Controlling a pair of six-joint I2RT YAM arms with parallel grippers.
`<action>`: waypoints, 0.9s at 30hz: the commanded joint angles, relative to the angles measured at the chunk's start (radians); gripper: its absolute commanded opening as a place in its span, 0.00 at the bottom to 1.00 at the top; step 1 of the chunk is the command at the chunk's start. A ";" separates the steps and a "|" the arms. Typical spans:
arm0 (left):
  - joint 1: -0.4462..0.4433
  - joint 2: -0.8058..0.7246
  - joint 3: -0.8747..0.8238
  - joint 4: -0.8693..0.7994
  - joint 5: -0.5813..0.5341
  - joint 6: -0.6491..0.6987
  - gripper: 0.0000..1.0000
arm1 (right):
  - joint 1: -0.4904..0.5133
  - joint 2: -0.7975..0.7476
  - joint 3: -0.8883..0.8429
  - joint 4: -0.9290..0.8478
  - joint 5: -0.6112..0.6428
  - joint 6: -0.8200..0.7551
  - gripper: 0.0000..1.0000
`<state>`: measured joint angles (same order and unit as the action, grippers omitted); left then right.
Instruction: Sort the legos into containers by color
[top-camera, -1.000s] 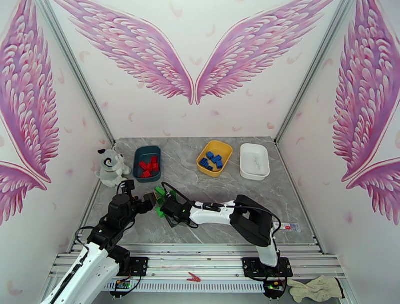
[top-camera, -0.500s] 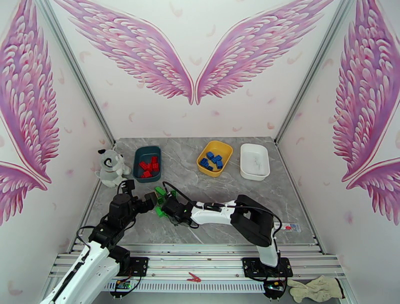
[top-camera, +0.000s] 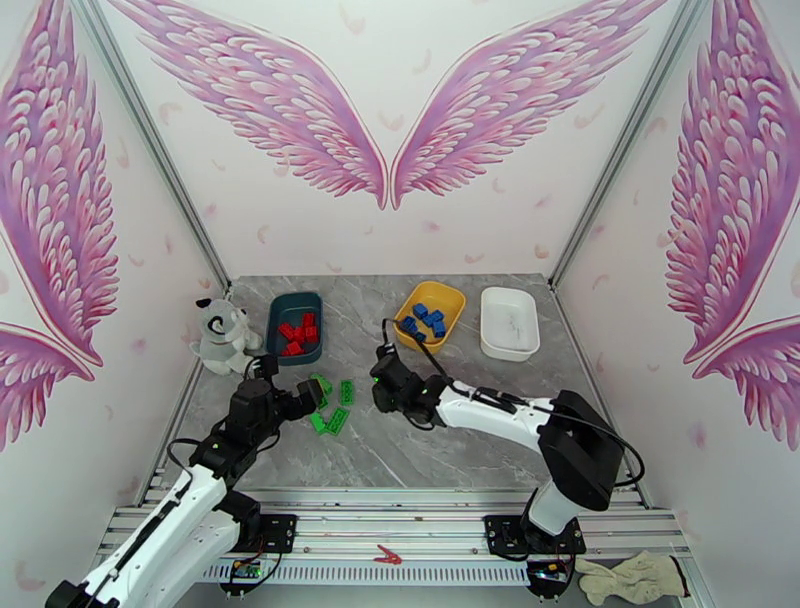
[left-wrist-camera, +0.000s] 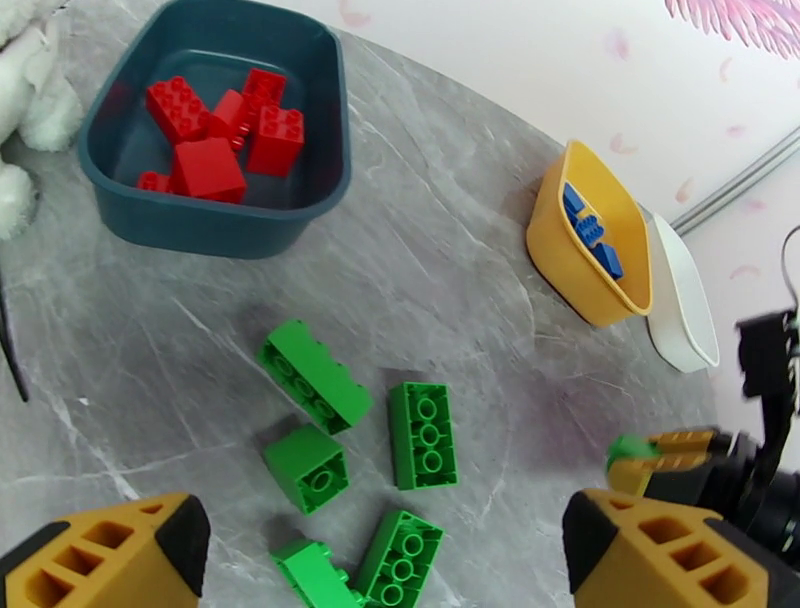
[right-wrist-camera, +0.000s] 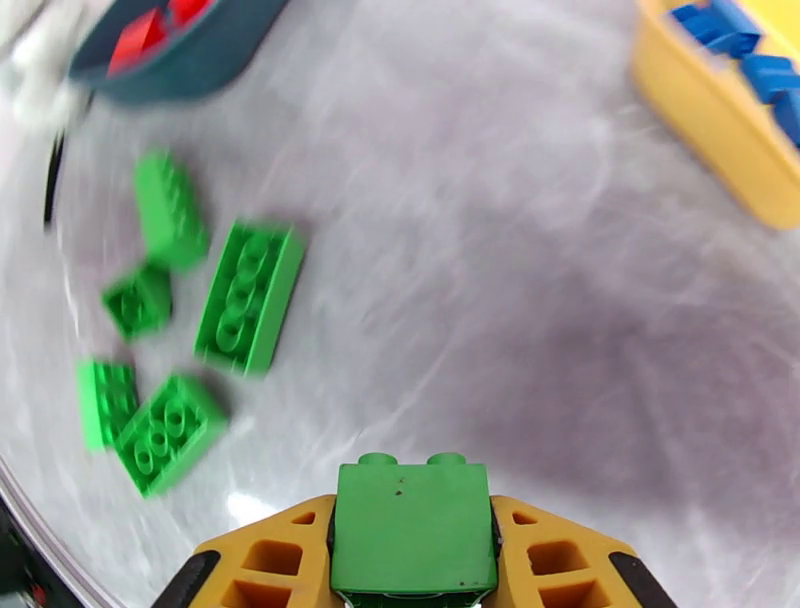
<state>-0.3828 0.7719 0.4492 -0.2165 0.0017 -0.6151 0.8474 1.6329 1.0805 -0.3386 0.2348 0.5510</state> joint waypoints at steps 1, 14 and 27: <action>-0.069 0.086 0.095 0.092 -0.035 0.001 0.98 | -0.096 -0.050 -0.004 0.015 -0.001 0.039 0.25; -0.394 0.595 0.392 0.207 -0.142 0.233 0.89 | -0.574 -0.134 0.075 -0.062 0.062 0.107 0.28; -0.368 0.506 0.324 0.208 -0.158 0.248 0.93 | -0.769 0.179 0.316 -0.207 0.134 0.064 0.32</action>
<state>-0.7807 1.3361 0.7952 0.0246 -0.1379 -0.3664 0.0914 1.7569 1.3502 -0.4694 0.3336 0.6315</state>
